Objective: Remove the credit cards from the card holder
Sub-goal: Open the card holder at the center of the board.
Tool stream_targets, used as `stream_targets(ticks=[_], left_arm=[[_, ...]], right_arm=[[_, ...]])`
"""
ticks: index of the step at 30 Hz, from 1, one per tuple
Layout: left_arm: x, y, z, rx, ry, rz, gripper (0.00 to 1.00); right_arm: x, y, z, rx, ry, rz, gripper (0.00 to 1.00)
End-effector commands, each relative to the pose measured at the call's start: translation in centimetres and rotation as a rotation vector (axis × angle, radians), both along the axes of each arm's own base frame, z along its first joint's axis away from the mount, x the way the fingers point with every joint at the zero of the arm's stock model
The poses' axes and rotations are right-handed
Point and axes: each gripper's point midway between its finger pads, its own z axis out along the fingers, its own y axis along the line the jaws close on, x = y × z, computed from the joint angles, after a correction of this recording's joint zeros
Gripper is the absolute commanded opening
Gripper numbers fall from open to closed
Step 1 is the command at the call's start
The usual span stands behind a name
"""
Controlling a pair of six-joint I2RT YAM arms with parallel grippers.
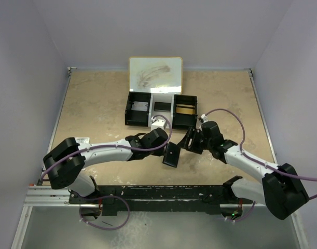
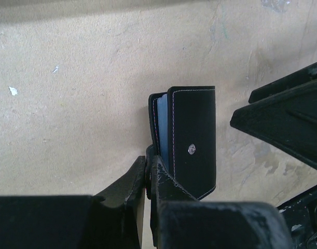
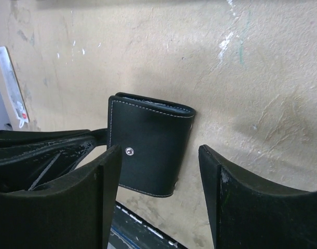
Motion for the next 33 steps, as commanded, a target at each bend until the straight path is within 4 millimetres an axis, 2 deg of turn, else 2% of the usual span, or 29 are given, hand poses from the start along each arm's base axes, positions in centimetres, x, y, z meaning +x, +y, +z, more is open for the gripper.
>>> stream_targets(ticks=[1, 5, 10, 19, 25, 28, 31, 33], left_arm=[[0.6, -1.3, 3.0, -0.093, -0.044, 0.0, 0.0], [0.5, -1.4, 3.5, -0.111, -0.044, -0.006, 0.0], [0.2, -1.5, 4.0, -0.13, -0.042, -0.013, 0.0], [0.1, -2.1, 5.0, -0.171, -0.042, -0.026, 0.0], [0.0, -2.7, 5.8, -0.207, -0.043, -0.04, 0.0], [0.0, -2.8, 6.5, -0.22, -0.051, -0.044, 0.0], [0.1, -2.0, 7.2, -0.221, -0.07, -0.023, 0.0], [0.1, -1.1, 7.6, -0.21, -0.084, -0.003, 0.0]], right_arm=[[0.0, 1.6, 1.5, 0.024, -0.021, 0.075, 0.64], [-0.1, 2.4, 1.6, 0.031, -0.015, 0.083, 0.66], [-0.5, 4.2, 2.4, 0.088, -0.037, 0.139, 0.74], [-0.3, 4.4, 1.4, -0.079, 0.006, 0.123, 0.81], [-0.6, 5.4, 0.7, -0.173, 0.025, 0.153, 0.84], [0.1, 4.7, 0.1, -0.266, 0.034, 0.117, 0.8], [0.2, 2.7, -0.2, -0.351, 0.046, 0.046, 0.69], [-0.7, 1.9, -0.4, -0.36, 0.067, 0.038, 0.6]])
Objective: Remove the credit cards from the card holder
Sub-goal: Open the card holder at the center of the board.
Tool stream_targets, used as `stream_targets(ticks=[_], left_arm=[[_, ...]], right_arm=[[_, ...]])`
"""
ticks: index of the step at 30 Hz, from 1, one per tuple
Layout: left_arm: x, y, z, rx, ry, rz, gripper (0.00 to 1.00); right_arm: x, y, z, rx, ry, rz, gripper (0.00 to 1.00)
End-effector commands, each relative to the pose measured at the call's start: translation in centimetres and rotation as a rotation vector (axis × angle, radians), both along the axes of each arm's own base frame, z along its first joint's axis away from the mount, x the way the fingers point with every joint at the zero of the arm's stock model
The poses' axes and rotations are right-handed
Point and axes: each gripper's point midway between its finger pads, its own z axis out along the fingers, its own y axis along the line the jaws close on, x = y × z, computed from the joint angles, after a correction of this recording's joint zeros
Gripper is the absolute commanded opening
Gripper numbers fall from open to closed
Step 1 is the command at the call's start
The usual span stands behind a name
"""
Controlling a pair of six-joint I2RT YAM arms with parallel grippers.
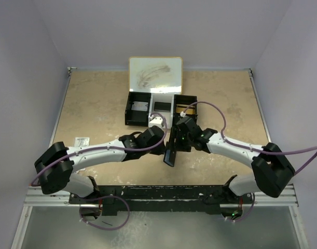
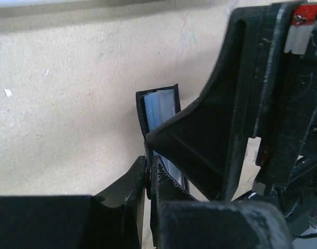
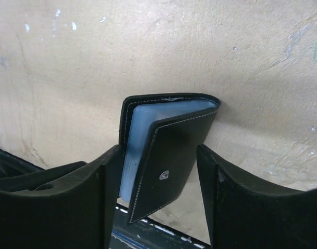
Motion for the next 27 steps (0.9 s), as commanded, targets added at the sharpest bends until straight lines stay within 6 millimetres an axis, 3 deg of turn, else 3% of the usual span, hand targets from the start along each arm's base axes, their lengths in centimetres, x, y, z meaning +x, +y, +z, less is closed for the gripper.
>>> stream_targets(ticks=[1, 7, 13, 16, 21, 27], left_arm=[[0.7, -0.2, 5.1, -0.124, -0.087, 0.037, 0.0], [0.6, 2.0, 5.4, -0.075, -0.11, 0.072, 0.0], [0.1, 3.1, 4.5, -0.056, -0.097, 0.091, 0.0], [-0.1, 4.3, 3.3, -0.015, -0.086, 0.115, 0.0], [0.1, 8.5, 1.1, 0.09, -0.089, 0.278, 0.0], [-0.3, 12.1, -2.8, 0.201, -0.042, 0.415, 0.0]], right_arm=[[-0.1, -3.0, 0.4, -0.106, -0.032, -0.084, 0.58], [-1.2, -3.6, -0.3, -0.061, -0.016, -0.12, 0.5], [-1.0, -4.3, 0.3, -0.071, -0.035, -0.167, 0.54], [-0.4, -2.7, 2.0, 0.002, -0.08, -0.103, 0.56], [-0.3, 1.5, 4.3, 0.209, -0.135, 0.042, 0.58], [-0.8, 6.2, 3.9, 0.416, -0.066, 0.143, 0.58]])
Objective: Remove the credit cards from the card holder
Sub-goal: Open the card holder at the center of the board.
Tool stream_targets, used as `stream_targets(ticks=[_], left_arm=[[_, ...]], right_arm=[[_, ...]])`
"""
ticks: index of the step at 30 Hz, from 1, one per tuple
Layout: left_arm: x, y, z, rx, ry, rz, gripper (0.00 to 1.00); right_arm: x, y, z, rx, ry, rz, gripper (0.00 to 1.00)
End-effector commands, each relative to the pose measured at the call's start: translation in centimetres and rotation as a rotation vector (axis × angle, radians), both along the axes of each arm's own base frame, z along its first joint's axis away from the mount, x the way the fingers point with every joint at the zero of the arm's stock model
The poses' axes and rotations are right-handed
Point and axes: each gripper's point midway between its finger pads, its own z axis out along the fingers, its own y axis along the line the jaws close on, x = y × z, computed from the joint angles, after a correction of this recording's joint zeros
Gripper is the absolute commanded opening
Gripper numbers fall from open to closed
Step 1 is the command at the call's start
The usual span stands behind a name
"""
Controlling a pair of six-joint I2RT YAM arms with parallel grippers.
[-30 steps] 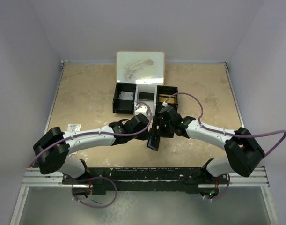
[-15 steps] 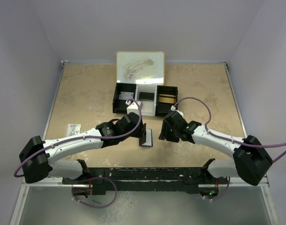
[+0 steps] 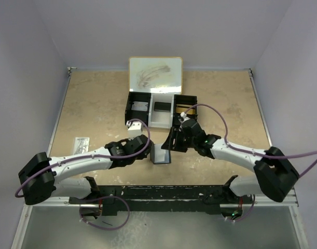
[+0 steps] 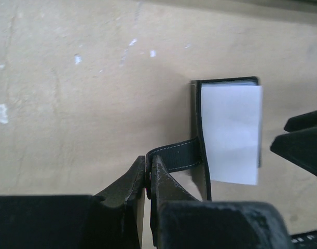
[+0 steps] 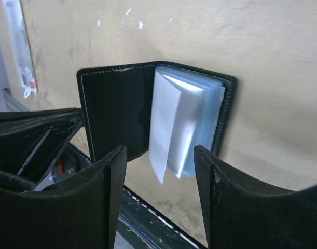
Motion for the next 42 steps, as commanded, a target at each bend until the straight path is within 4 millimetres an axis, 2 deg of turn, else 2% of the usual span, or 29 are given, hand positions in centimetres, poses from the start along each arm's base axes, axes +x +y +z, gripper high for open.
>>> stream_targets(ticks=[1, 3, 10, 14, 20, 27, 32, 39, 42], left_arm=[[0.1, 3.4, -2.1, 0.083, 0.011, 0.157, 0.0], [0.1, 4.0, -2.4, 0.106, 0.014, 0.17, 0.0], [-0.1, 4.1, -2.7, 0.12, 0.024, 0.155, 0.0], [-0.1, 4.2, -2.8, 0.14, 0.029, 0.143, 0.0], [-0.2, 4.3, -2.9, 0.157, 0.032, 0.133, 0.0], [-0.1, 4.1, -2.8, 0.162, 0.027, 0.117, 0.0], [-0.1, 3.7, -2.9, 0.155, 0.034, 0.1, 0.0], [-0.2, 3.6, -3.0, 0.159, 0.039, 0.095, 0.0], [-0.2, 3.7, -3.0, 0.163, 0.041, 0.097, 0.0]], right_arm=[[-0.1, 4.2, 1.0, 0.189, 0.011, 0.115, 0.58], [0.1, 4.3, 0.5, 0.181, 0.03, 0.102, 0.57], [0.0, 5.0, -0.1, 0.179, 0.049, 0.133, 0.57], [0.8, 2.9, -1.0, 0.063, 0.058, 0.025, 0.61], [-0.1, 1.4, -1.1, 0.01, 0.083, 0.008, 0.67], [-0.5, 3.4, -1.1, 0.13, 0.084, 0.064, 0.66], [-0.4, 4.1, -1.4, 0.143, 0.102, 0.082, 0.63], [-0.2, 3.5, -1.9, 0.095, 0.11, 0.057, 0.65], [0.1, 2.9, -1.2, 0.072, 0.084, 0.033, 0.67]])
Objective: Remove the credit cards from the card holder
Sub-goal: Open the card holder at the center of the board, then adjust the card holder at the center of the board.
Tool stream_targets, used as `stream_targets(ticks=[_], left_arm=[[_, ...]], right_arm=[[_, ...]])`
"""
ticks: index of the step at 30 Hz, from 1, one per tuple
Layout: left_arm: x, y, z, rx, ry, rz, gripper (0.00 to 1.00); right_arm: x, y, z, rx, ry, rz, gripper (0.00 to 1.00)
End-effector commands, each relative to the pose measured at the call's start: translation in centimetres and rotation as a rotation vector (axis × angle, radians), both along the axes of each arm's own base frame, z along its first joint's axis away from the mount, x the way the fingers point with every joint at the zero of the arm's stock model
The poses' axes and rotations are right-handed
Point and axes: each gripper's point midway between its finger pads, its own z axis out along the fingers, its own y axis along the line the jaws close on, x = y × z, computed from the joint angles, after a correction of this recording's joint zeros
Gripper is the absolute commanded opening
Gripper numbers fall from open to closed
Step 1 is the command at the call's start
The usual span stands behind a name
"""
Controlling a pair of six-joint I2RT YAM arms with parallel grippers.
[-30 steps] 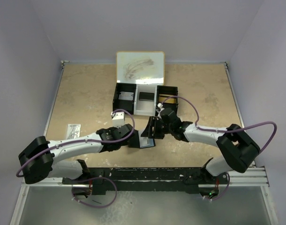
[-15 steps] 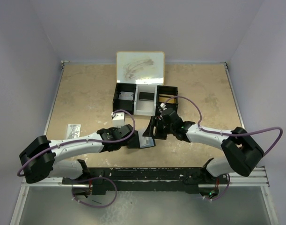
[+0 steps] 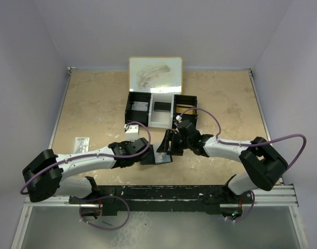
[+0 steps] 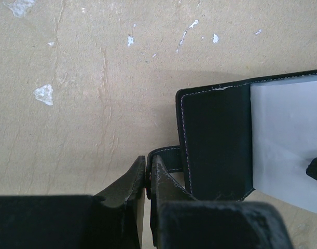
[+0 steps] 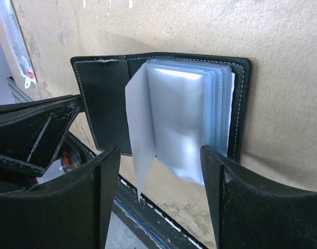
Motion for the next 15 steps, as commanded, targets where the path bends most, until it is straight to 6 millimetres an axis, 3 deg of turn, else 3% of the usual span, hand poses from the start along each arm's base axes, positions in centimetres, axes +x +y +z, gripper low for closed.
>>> stream_targets(ticks=[1, 6, 15], left_arm=[[0.6, -0.6, 0.6, -0.013, -0.02, -0.002, 0.0], [0.5, -0.5, 0.4, -0.005, -0.014, -0.005, 0.0], [0.5, -0.7, 0.3, -0.005, -0.008, -0.016, 0.0]], right_arm=[[1.0, -0.4, 2.2, -0.021, -0.063, -0.035, 0.67], [0.7, -1.4, 2.3, -0.05, -0.068, -0.051, 0.67], [-0.2, 0.5, 1.2, 0.039, -0.021, 0.014, 0.63]])
